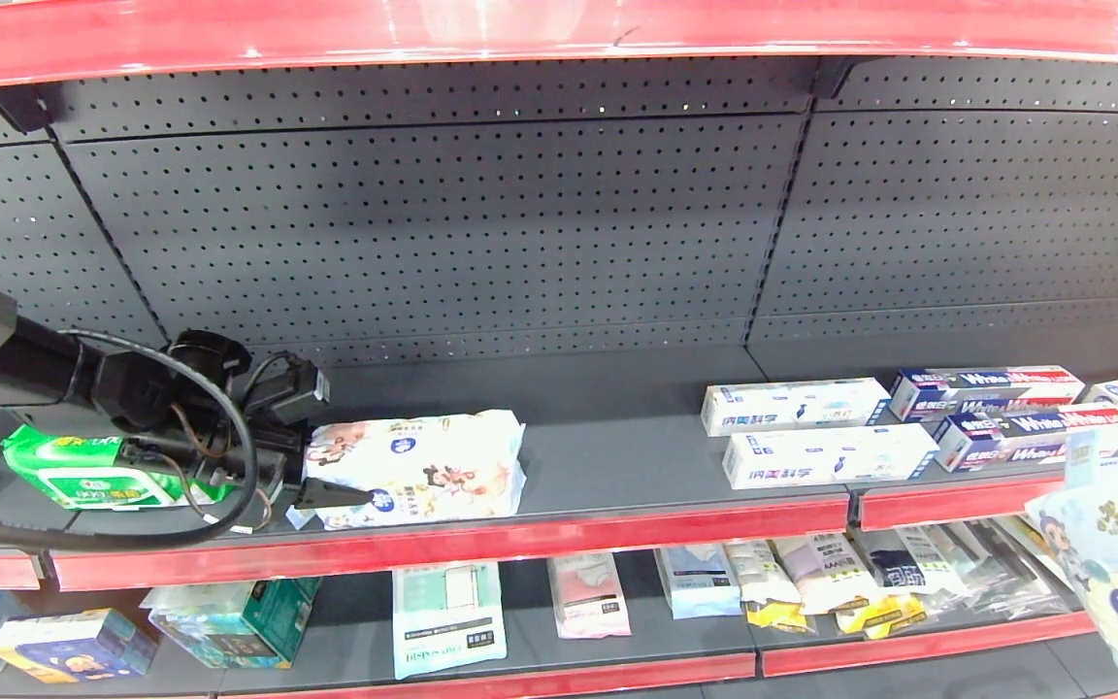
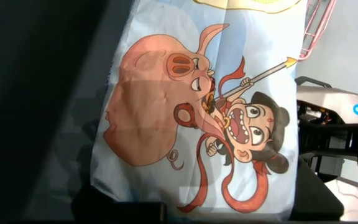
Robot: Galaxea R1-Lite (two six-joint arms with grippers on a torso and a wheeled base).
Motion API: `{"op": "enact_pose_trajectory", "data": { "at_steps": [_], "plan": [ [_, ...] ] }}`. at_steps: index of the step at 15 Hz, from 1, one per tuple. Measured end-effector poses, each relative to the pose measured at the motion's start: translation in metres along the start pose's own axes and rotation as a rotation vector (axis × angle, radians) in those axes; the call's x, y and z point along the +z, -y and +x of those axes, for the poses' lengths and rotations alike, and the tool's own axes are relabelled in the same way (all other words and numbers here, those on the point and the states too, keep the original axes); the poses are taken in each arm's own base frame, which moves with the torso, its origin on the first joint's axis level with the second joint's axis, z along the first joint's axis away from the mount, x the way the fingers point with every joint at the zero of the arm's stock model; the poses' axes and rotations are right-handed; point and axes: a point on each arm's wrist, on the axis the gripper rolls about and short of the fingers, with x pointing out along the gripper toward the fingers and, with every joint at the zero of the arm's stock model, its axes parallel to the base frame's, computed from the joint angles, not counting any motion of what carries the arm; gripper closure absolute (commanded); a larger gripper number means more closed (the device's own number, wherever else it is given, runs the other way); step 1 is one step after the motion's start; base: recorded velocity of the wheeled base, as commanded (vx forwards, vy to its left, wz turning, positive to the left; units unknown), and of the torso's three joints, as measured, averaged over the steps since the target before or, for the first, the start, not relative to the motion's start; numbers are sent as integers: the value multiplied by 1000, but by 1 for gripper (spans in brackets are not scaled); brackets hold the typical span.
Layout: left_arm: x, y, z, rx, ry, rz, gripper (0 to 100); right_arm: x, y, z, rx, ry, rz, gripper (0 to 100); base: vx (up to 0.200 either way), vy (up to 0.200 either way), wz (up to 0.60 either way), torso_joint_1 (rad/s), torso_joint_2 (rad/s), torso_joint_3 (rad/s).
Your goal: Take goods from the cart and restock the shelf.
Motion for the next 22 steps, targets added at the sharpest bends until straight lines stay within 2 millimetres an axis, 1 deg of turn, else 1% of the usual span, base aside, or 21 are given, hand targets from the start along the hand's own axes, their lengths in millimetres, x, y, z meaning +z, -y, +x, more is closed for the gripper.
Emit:
{"op": "enact_pose_trajectory", "data": {
  "at_steps": [8, 9, 17, 22],
  "plan": [
    [0, 0, 1, -2, 0, 4, 100, -1, 0, 0, 1, -3, -2, 100, 0, 0, 0, 0, 0, 0],
    [0, 0, 1, -2, 0, 4, 0, 0, 0, 0, 0, -3, -4, 100, 0, 0, 0, 0, 0, 0],
    [2, -1, 0, 1, 4, 14, 0, -1, 0, 0, 0, -4, -20, 100, 0, 0, 0, 0, 0, 0],
    [8, 0, -18, 44, 19, 28, 0, -3, -1, 1, 1, -8, -21, 100, 0, 0, 0, 0, 0, 0]
  ]
}}
